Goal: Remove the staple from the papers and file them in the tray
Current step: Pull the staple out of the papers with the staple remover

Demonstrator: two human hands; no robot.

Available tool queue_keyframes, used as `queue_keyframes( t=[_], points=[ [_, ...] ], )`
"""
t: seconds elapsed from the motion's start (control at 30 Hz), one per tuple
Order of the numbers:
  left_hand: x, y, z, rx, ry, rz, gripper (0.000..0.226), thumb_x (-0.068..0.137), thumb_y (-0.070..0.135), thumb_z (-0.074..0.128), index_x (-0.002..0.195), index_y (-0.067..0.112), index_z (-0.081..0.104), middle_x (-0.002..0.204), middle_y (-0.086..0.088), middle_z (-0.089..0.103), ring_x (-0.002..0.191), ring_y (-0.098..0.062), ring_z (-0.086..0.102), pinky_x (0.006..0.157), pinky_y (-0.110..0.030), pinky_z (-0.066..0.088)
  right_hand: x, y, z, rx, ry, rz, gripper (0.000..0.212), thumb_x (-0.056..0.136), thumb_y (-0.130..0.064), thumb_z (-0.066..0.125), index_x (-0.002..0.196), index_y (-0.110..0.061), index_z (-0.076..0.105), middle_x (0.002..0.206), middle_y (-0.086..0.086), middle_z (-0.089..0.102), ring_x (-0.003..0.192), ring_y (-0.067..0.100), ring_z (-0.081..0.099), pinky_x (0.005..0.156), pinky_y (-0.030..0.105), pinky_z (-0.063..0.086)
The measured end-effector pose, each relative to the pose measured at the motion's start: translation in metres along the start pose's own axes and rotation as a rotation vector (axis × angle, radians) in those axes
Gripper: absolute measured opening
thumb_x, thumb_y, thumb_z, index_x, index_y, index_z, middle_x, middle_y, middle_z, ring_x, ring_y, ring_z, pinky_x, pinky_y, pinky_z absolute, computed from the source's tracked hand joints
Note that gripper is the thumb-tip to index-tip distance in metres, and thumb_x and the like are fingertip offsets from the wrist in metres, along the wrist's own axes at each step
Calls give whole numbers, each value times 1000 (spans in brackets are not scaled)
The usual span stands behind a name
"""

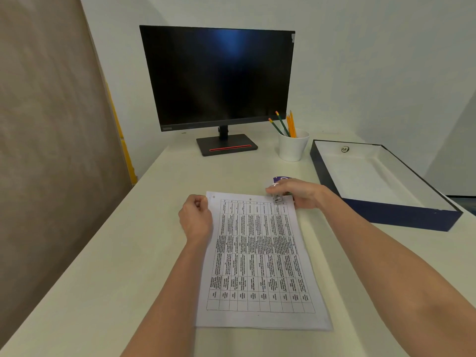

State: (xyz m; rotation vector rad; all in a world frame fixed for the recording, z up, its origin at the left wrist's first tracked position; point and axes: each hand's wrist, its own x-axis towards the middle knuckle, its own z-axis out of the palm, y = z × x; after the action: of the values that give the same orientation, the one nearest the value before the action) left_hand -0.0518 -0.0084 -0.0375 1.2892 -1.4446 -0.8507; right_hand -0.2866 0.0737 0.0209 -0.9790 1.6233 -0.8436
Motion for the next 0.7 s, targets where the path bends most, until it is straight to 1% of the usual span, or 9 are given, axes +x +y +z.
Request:
queue_keyframes(
  t=[0.07,0.13,0.2,0.27,0.4,0.5,0.57,0.7],
  points=[
    [0,0,0,-4,-3,-1,17,92,9,48,91,5,65,78,-5,62,80,-26,58,75,-34,46,-1,1,0,-12,-23,-2,17,87,-23,66,95,-9,66,108,17,69,100,31,66,100,50,47],
    [0,0,1,-4,-4,-1,17,91,8,48,89,5,65,77,-4,62,81,-27,58,76,-36,47,-8,0,0,-11,25,-15,14,90,-18,62,98,-7,61,99,12,68,91,25,66,90,42,53],
    [0,0,1,0,-6,2,17,91,8,48,89,5,64,77,-4,61,81,-27,58,77,-37,48,-9,1,-2,-2,73,-16,10,90,-15,61,97,-8,62,94,9,66,86,21,64,80,33,54],
    [0,0,0,-1,-4,0,17,92,8,48,90,5,64,77,-4,61,81,-26,58,77,-37,48,-7,3,-5,21,93,-11,9,87,-16,65,94,-10,63,96,10,66,88,22,64,76,33,54],
    [-1,0,1,-1,-8,5,17,93,9,48,92,5,64,79,-3,61,81,-25,57,78,-36,48,-5,10,-12,52,104,3,14,85,-19,68,96,-11,65,95,8,70,89,22,66,79,36,54],
    [-1,0,0,-8,-8,2,17,93,10,48,91,5,64,78,-3,61,81,-25,57,78,-36,48,-6,13,-16,80,116,-15,31,82,-21,72,109,-9,64,103,10,70,94,23,67,86,39,55],
    [-1,0,0,-17,-6,3,17,92,10,48,90,5,64,76,-3,61,79,-25,57,77,-36,48,-5,14,-17,105,132,-27,40,80,-23,74,114,-6,63,107,11,70,96,24,68,88,39,54],
    [-1,0,-1,-20,-7,3,16,92,9,49,90,6,65,76,-3,60,79,-25,56,77,-36,48,-4,13,-13,105,155,-40,45,79,-27,76,116,-5,63,109,11,71,99,24,68,87,38,55]
  ],
)
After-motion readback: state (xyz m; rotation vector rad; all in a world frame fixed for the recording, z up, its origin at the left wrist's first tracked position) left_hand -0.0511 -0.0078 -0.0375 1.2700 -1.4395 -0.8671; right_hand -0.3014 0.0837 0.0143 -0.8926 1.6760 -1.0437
